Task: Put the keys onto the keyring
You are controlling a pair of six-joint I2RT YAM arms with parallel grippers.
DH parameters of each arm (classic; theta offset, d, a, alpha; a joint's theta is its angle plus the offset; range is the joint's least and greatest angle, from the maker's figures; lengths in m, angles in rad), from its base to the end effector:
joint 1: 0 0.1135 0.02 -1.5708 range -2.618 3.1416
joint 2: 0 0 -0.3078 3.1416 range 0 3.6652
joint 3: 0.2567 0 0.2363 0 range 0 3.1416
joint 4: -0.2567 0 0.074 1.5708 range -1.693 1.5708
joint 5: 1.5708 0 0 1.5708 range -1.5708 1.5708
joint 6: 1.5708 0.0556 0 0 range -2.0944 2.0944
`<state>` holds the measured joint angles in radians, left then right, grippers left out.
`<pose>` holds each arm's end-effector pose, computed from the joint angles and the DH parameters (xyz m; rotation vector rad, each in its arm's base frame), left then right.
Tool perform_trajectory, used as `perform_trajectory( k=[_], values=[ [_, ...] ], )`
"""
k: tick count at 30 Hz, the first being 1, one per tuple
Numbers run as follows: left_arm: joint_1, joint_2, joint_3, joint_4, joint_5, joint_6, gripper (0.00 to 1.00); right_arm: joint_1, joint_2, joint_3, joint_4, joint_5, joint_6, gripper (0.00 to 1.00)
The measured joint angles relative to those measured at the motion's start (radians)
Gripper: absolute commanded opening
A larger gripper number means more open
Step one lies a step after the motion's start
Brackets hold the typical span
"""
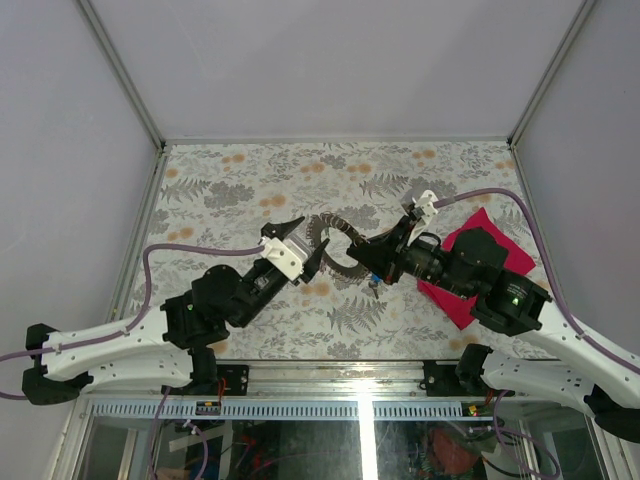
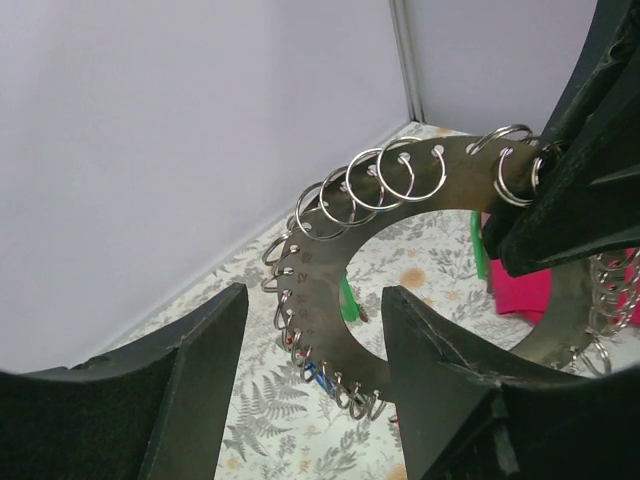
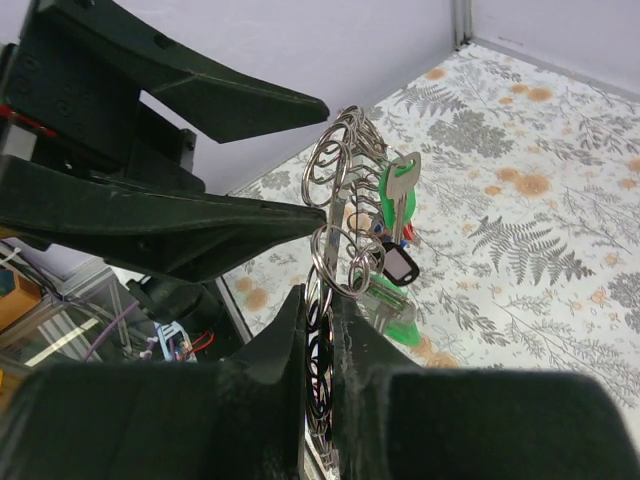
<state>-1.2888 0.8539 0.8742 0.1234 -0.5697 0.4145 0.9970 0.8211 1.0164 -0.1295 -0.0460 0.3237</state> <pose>0.0746 -0.1498 0.4275 0.7310 1.2606 -0.3089 0.0804 0.1291 0.4505 -0.5677 1.5028 1.0813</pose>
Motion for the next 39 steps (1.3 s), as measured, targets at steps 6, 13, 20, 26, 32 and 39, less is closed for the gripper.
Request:
perform_trajectory(
  k=[6, 13, 20, 26, 32, 39],
  values=[
    [0.0, -0.019, -0.03, 0.092, 0.011, 0.066, 0.48, 0.0, -0.002, -0.012, 0.055, -0.053, -0.002, 0.0],
    [0.0, -0.109, -0.056, 0.146, 0.15, -0.064, 0.46, 0.0, -0.049, -0.114, 0.158, -0.089, -0.048, 0.0],
    [0.0, -0.195, -0.13, 0.254, 0.294, -0.3, 0.4, 0.0, -0.082, -0.195, 0.334, -0.161, -0.191, 0.0],
    [0.043, -0.195, -0.132, 0.273, 0.426, -0.428, 0.36, 0.0, -0.097, -0.267, 0.483, -0.203, -0.304, 0.0],
    [0.282, -0.156, -0.119, 0.309, 0.671, -0.584, 0.35, 0.0, -0.093, -0.288, 0.597, -0.2, -0.385, 0.0],
    [0.444, -0.147, -0.13, 0.377, 0.869, -0.716, 0.32, 0.0, -0.084, -0.311, 0.668, -0.172, -0.452, 0.0]
  ],
)
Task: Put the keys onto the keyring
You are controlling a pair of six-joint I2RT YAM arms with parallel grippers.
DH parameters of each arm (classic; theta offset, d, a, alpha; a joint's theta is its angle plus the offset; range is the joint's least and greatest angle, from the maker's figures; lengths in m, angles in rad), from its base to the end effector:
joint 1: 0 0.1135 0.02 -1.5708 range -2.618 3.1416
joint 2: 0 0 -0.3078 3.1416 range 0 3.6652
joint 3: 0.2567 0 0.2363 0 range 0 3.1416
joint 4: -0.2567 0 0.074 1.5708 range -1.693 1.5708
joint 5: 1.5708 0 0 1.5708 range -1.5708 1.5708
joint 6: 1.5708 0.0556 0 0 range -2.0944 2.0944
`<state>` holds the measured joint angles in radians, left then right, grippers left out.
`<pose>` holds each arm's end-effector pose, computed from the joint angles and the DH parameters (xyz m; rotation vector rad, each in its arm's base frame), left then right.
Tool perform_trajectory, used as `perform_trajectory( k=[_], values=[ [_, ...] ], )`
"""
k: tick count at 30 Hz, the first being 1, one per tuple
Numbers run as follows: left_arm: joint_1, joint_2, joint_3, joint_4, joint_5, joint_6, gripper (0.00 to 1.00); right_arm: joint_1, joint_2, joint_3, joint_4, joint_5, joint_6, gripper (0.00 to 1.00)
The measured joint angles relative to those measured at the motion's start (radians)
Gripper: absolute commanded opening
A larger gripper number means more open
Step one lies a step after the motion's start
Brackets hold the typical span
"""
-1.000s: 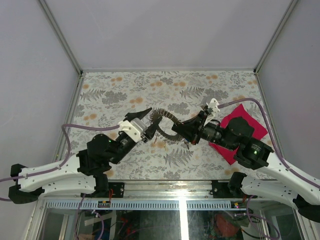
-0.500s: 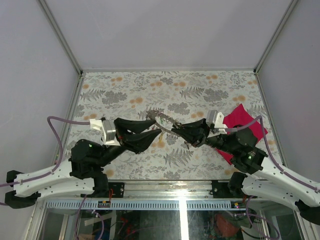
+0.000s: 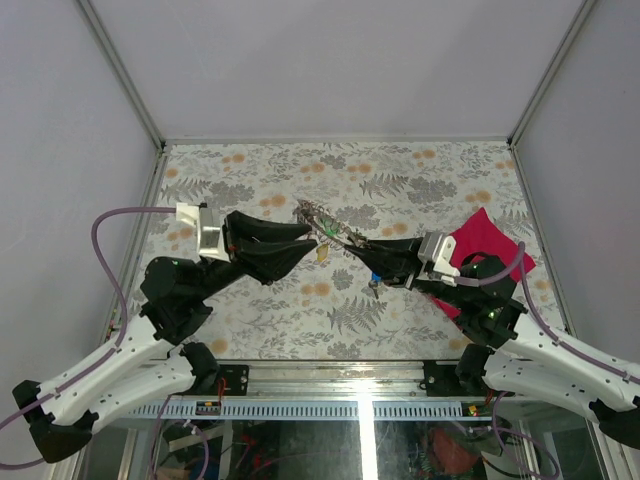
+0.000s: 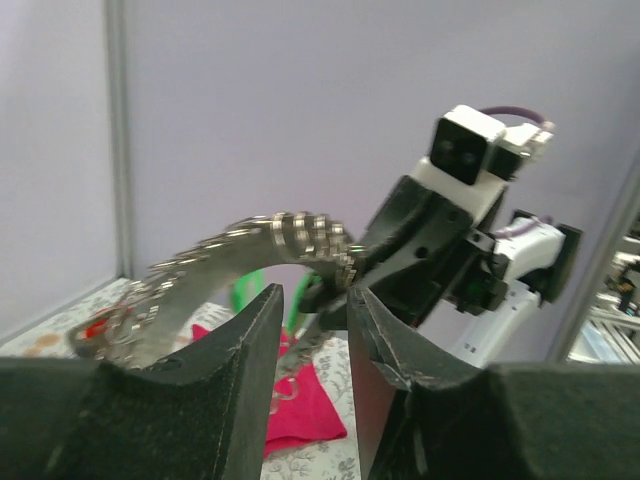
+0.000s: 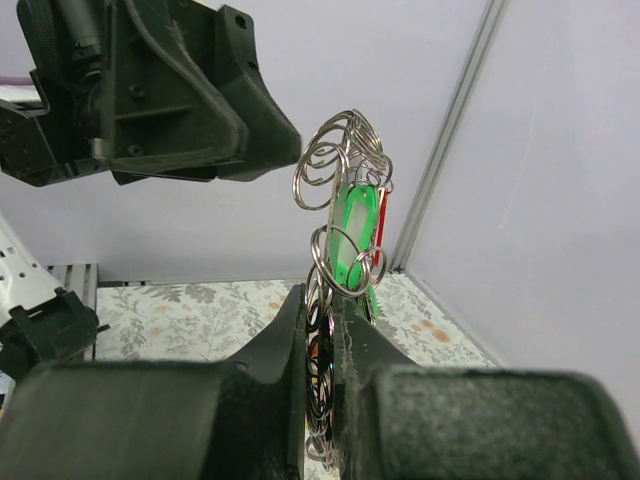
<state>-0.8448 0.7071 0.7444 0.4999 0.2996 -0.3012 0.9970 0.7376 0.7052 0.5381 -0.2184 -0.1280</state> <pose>0.0683 -0.1017 0.4470 0.5745 0.9774 -1.1843 0.0631 0.1198 0.4352 -0.7608 0.8225 0.8963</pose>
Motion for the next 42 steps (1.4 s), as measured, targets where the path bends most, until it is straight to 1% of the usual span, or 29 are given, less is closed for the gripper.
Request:
perform_trajectory(
  k=[3, 7, 11, 20, 23, 26, 32, 42],
  values=[
    [0.002, 0.016, 0.002, 0.027, 0.063, -0.017, 0.3, 0.0, 0.006, -0.009, 0.02, 0.004, -0.032, 0.01],
    [0.002, 0.047, 0.011, 0.046, 0.121, -0.02, 0.31, 0.0, 0.016, -0.021, 0.051, 0.017, -0.076, 0.01],
    [0.002, 0.066, 0.011, 0.045, 0.144, -0.019, 0.32, 0.0, 0.027, -0.023, 0.069, 0.018, -0.115, 0.01],
    [0.002, 0.067, 0.013, 0.055, 0.153, -0.018, 0.33, 0.0, 0.053, -0.023, 0.097, 0.012, -0.185, 0.02],
    [0.002, 0.064, 0.013, 0.056, 0.152, -0.014, 0.36, 0.0, 0.054, -0.023, 0.105, -0.002, -0.199, 0.02],
    [0.002, 0.054, 0.013, 0.056, 0.144, -0.01, 0.38, 0.0, 0.054, -0.023, 0.107, -0.013, -0.206, 0.02],
    [0.002, 0.036, 0.013, 0.06, 0.13, 0.003, 0.37, 0.0, 0.054, -0.023, 0.107, -0.021, -0.213, 0.02],
    [0.002, 0.057, 0.013, 0.066, 0.13, 0.003, 0.37, 0.0, 0.055, -0.023, 0.106, -0.034, -0.215, 0.02]
  ],
)
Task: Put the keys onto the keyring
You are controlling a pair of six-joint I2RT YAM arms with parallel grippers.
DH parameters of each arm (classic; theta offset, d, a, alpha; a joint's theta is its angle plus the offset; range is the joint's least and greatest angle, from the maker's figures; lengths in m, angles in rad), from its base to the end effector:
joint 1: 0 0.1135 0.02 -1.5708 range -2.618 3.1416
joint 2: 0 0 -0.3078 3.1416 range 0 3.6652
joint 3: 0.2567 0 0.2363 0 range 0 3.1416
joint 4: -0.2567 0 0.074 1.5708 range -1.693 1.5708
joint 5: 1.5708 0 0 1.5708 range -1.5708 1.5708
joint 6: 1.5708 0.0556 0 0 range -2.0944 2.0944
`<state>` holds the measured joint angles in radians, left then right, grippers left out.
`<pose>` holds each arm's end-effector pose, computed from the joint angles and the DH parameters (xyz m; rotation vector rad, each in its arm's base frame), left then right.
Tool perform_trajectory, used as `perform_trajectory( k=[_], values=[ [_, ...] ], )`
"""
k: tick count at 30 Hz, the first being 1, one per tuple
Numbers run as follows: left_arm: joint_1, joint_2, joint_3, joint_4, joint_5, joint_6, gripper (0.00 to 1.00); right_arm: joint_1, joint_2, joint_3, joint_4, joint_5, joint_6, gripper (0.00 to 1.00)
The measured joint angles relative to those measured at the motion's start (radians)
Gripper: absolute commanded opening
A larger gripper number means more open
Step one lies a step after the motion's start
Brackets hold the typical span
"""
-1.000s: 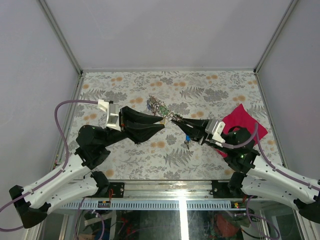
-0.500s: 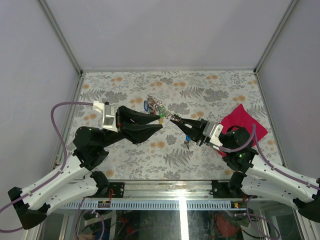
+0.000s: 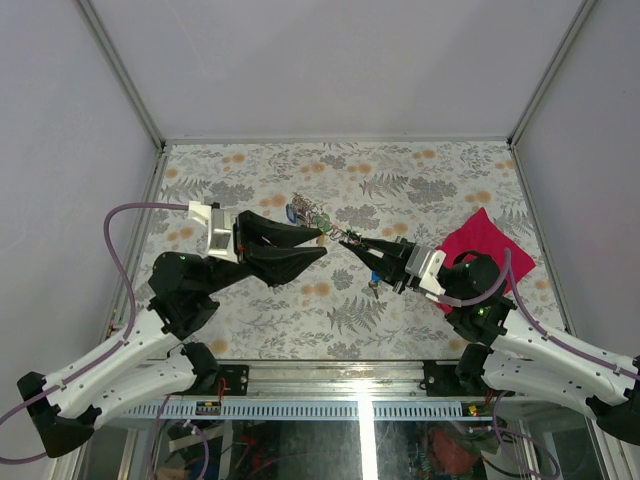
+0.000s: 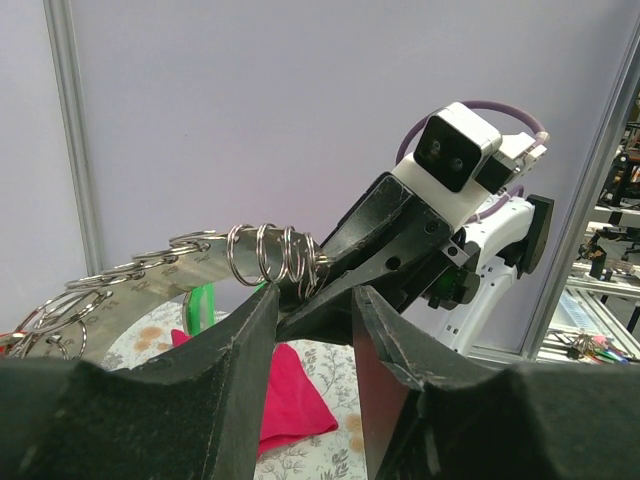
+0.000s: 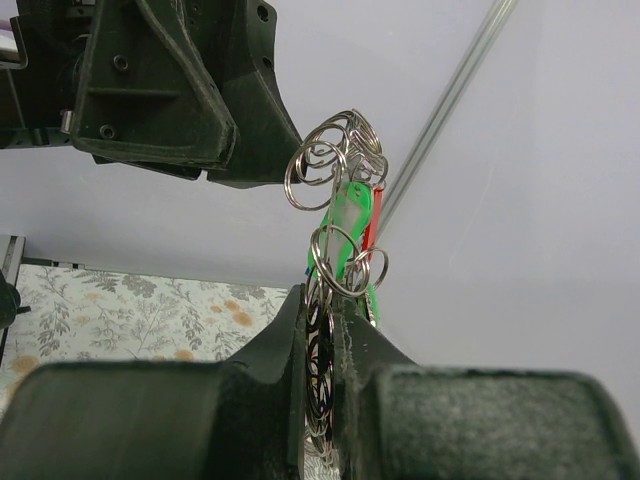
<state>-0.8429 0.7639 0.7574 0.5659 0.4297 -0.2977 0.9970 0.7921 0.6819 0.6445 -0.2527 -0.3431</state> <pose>0.0707 -0.1141 0.4510 0.6938 0.9164 -1.2391 0.0684 0.1315 0.4322 -0.8399 0.6813 0.7215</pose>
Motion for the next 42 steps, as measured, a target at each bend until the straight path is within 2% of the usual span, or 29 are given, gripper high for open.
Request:
perform_trajectory(
  k=[15, 29, 42],
  values=[
    [0.0, 0.007, 0.0, 0.016, -0.015, 0.0, 0.36, 0.0, 0.0, 0.0, -0.005, -0.009, 0.001, 0.02],
    [0.0, 0.021, 0.0, 0.026, -0.014, -0.006, 0.27, 0.0, 0.0, 0.0, -0.013, -0.029, 0.003, 0.02],
    [0.001, 0.03, 0.001, 0.034, -0.024, -0.024, 0.1, 0.0, 0.0, 0.0, -0.031, -0.029, 0.007, 0.02]
  ],
)
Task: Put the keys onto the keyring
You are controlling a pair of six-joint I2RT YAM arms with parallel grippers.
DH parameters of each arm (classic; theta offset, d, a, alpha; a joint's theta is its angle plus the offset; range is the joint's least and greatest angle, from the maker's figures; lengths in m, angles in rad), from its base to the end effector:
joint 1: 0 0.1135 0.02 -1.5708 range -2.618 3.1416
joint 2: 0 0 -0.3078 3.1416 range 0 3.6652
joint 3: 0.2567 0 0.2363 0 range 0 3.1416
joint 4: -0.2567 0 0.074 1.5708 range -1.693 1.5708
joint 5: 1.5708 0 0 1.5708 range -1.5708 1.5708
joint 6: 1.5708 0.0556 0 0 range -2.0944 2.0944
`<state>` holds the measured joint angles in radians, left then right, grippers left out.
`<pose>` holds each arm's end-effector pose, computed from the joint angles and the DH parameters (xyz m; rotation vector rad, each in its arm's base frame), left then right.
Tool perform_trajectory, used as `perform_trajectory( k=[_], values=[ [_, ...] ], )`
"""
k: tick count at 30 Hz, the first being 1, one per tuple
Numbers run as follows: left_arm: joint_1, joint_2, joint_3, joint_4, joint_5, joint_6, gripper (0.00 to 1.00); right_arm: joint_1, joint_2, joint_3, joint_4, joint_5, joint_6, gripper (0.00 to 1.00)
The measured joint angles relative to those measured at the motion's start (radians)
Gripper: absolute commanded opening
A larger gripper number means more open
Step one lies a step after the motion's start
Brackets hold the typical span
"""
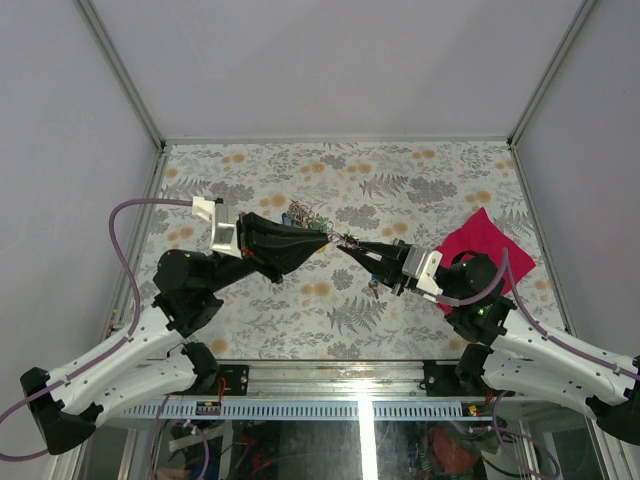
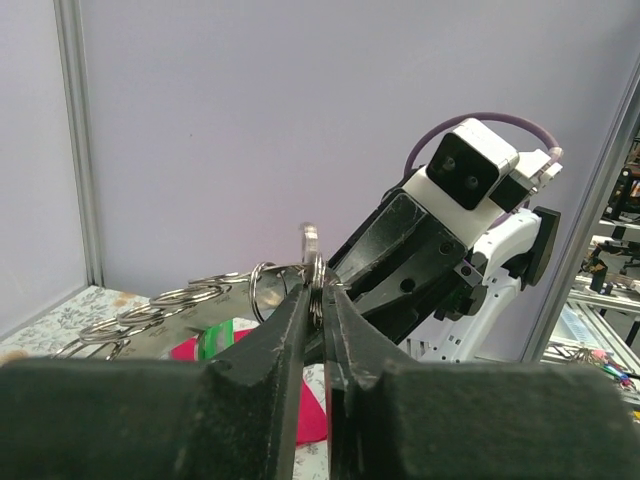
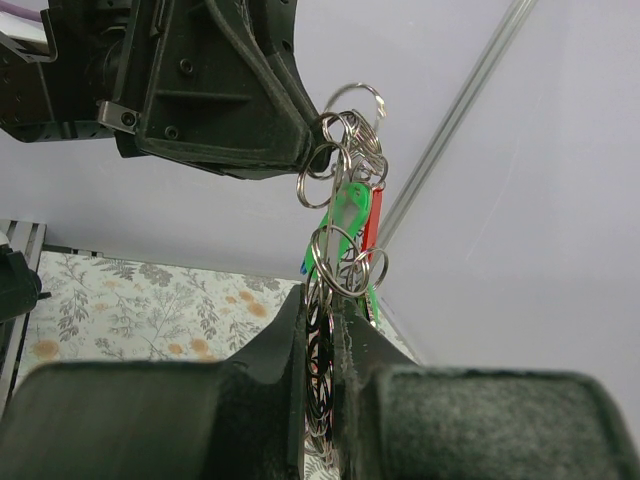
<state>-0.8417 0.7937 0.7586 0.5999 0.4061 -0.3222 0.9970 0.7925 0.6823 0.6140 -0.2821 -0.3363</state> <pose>0.0771 -0.1193 0.4518 0.6599 0.9286 -1.2494 0.0680 0.1337 0.4287 -0.8773 0.6925 0.7428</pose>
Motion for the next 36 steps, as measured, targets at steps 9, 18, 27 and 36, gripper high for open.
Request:
perform_trajectory(
  k=[9, 18, 27, 36],
  values=[
    [0.0, 0.0, 0.01, -0.001, -0.006, -0.01, 0.0, 0.0, 0.0, 0.0, -0.003, 0.001, 0.003, 0.01],
    [0.0, -0.006, 0.014, -0.027, -0.006, -0.008, 0.0, 0.0, 0.0, 0.0, -0.018, 0.002, 0.003, 0.02],
    [0.001, 0.01, 0.083, -0.135, 0.052, 0.022, 0.0, 0.0, -0.004, 0.001, -0.035, -0.001, 0.003, 0.02],
    [0.006, 0.039, 0.111, -0.145, 0.121, 0.024, 0.0, 0.0, -0.018, 0.001, -0.054, 0.0, 0.003, 0.02]
  ],
)
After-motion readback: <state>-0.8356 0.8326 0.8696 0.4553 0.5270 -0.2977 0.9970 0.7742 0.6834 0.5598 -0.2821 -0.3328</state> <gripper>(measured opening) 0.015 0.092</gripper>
